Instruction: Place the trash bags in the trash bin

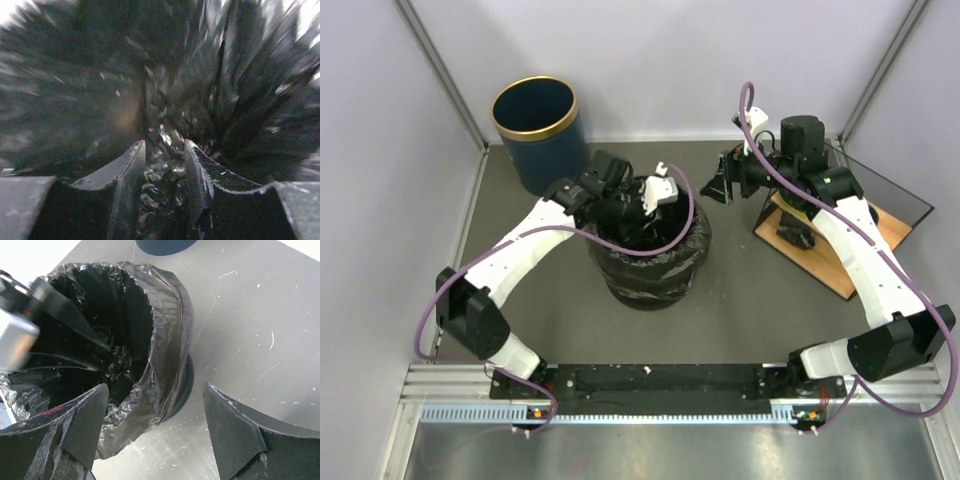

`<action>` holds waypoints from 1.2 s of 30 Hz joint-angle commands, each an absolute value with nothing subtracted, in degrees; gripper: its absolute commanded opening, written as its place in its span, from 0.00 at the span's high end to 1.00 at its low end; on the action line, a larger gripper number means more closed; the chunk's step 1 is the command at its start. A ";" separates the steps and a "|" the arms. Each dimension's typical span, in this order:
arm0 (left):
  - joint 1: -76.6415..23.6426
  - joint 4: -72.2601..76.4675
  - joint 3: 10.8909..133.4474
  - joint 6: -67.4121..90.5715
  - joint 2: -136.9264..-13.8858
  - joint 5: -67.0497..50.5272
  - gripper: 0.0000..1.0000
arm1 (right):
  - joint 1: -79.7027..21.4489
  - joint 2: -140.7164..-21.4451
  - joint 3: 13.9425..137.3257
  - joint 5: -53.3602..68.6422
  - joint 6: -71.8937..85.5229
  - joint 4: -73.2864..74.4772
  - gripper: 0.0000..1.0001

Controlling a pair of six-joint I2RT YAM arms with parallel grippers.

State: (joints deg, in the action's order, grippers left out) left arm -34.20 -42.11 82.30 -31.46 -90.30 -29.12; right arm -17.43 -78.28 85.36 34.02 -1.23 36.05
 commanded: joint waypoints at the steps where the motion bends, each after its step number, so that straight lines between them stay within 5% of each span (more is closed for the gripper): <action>1: -34.19 -40.24 88.84 -29.00 -89.38 -32.61 0.56 | -16.96 -76.38 85.17 35.51 -2.90 34.19 0.23; 12: -34.19 -75.93 98.44 -48.43 -100.79 -21.02 0.58 | -15.82 -75.76 85.08 34.98 -2.55 34.19 0.21; 21: -35.86 -72.51 98.01 -47.19 -112.31 -4.15 0.57 | -15.73 -75.76 84.46 34.45 -2.37 34.19 0.21; 36: -35.86 -58.80 82.43 -49.49 -113.13 -2.63 0.58 | -14.77 -74.53 84.38 33.58 -3.43 34.45 0.20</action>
